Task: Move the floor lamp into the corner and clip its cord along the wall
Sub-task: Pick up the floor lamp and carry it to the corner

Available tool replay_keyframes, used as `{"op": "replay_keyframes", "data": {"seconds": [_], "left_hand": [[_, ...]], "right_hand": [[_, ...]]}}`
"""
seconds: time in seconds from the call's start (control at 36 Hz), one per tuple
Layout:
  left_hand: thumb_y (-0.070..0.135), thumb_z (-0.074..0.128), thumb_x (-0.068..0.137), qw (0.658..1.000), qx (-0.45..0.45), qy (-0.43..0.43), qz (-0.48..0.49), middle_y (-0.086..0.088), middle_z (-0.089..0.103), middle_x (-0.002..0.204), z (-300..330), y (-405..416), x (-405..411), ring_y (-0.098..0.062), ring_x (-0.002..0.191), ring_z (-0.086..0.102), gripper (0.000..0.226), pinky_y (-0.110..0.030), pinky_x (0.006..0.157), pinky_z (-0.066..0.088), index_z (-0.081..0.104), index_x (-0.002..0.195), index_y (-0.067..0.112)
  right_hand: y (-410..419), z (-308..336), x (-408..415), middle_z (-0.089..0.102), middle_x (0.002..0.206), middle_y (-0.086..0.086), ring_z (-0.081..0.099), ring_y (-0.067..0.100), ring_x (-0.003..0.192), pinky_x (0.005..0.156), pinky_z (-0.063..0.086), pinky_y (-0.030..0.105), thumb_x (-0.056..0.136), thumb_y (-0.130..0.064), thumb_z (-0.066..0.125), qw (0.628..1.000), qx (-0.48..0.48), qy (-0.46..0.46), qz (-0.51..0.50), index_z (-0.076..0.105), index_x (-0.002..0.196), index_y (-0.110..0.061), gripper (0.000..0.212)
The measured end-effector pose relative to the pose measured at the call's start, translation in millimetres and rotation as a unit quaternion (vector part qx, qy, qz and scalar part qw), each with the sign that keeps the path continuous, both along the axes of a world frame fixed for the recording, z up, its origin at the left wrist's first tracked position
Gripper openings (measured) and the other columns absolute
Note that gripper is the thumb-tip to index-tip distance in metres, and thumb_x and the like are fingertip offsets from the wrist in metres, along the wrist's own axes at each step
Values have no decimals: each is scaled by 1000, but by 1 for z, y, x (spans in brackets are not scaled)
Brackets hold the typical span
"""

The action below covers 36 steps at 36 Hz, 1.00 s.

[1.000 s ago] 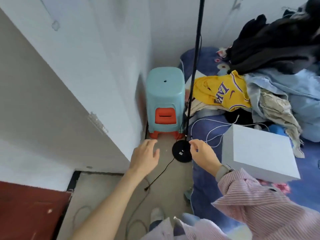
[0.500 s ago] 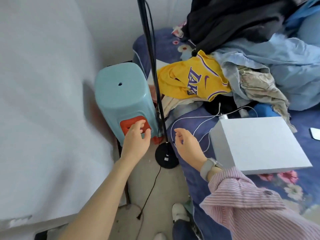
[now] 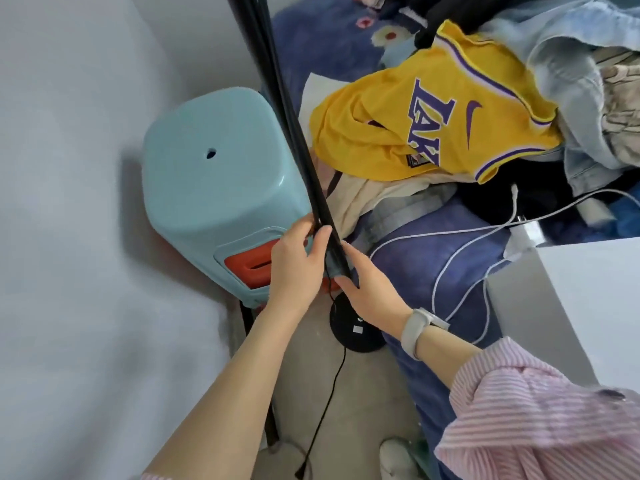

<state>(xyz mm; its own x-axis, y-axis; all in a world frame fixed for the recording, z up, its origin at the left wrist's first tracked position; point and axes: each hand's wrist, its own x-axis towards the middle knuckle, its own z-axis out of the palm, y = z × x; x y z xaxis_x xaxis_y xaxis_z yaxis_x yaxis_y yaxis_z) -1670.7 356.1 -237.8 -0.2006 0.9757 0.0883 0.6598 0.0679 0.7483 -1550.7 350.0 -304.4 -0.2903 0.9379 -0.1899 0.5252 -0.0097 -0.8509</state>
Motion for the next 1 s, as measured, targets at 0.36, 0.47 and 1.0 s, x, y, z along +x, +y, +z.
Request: {"op": "replay_keyframes", "data": {"seconds": [0.36, 0.47, 1.0], "left_hand": [[26, 65, 82, 997, -5, -58, -46, 20, 50, 98, 1, 12, -12, -2, 70, 62, 30, -4, 65, 46, 58, 109, 37], [33, 60, 84, 998, -19, -38, -37, 10, 56, 97, 1, 13, -10, -13, 83, 61, 25, -32, 81, 55, 64, 106, 21], [16, 49, 93, 995, 19, -96, -33, 5, 69, 100, -8, 17, -5, 6, 92, 62, 8, -3, 76, 43, 56, 90, 18]], "right_hand": [[13, -28, -10, 31, 149, -3, 31, 12, 134, 98, 24, 18, 81, -3, 47, 986, -104, 129, 32, 13, 144, -32, 77], [12, -32, -13, 31, 146, -1, 31, 11, 132, 103, 28, 23, 81, -15, 56, 989, -74, 126, 38, 14, 142, -33, 76], [41, -51, 33, 64, 68, -2, 62, 13, 65, 69, 47, 24, 91, -17, 52, 996, 30, 57, -63, 61, 94, -12, 11]]}}
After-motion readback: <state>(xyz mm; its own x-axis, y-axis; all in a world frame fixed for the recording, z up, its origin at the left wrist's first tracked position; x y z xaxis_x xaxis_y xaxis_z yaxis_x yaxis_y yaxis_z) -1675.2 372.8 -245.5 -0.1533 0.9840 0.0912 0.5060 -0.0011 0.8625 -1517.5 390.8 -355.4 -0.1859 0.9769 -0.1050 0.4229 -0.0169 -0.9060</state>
